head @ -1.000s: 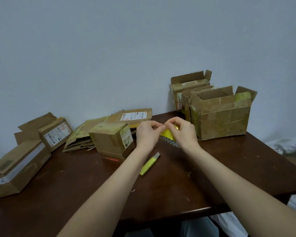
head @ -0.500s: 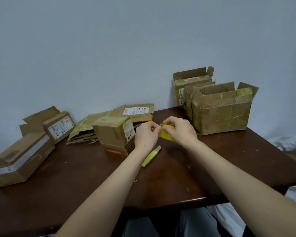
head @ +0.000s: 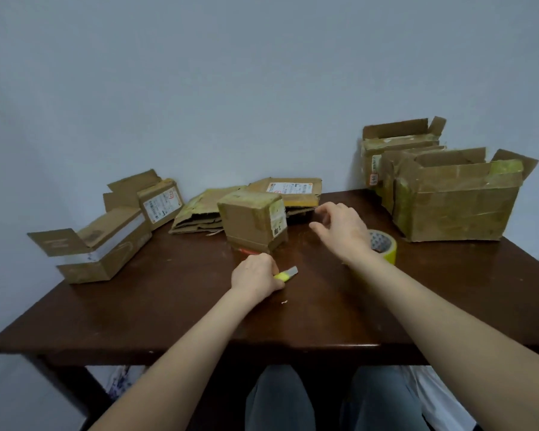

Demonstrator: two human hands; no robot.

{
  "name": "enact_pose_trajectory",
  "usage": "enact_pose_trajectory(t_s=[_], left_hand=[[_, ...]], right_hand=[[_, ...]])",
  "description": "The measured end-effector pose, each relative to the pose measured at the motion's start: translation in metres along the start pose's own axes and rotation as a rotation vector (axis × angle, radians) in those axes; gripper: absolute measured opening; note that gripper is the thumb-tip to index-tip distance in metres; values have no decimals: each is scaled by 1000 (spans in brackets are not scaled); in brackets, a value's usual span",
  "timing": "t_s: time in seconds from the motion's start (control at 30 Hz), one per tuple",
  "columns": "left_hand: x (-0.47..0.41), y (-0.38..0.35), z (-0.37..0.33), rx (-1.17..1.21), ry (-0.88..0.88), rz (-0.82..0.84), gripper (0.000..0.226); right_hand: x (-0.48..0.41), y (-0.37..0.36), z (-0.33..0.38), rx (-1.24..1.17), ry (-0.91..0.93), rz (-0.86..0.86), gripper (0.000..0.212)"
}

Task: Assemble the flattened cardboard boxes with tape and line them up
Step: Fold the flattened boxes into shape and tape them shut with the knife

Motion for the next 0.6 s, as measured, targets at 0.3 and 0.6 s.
enact_pose_trajectory(t_s=[0.3,0.6], left_hand=[[11,22,172,-52,455,-26,30],[-83,78,123,275,105,-388,49]], right_hand=[[-13,-70,64,-197,-129,118,99],[-54,-92,100,193,293,227,56]])
Point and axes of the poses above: each hand's wrist, its own x-axis away from the middle knuckle, its own y-axis out of the back of the hand, z = x × y, the point moved 5 cm from there along -x, towards the middle knuckle, and after that the axes turned 7 degrees about -x, right-handed, at the moved point
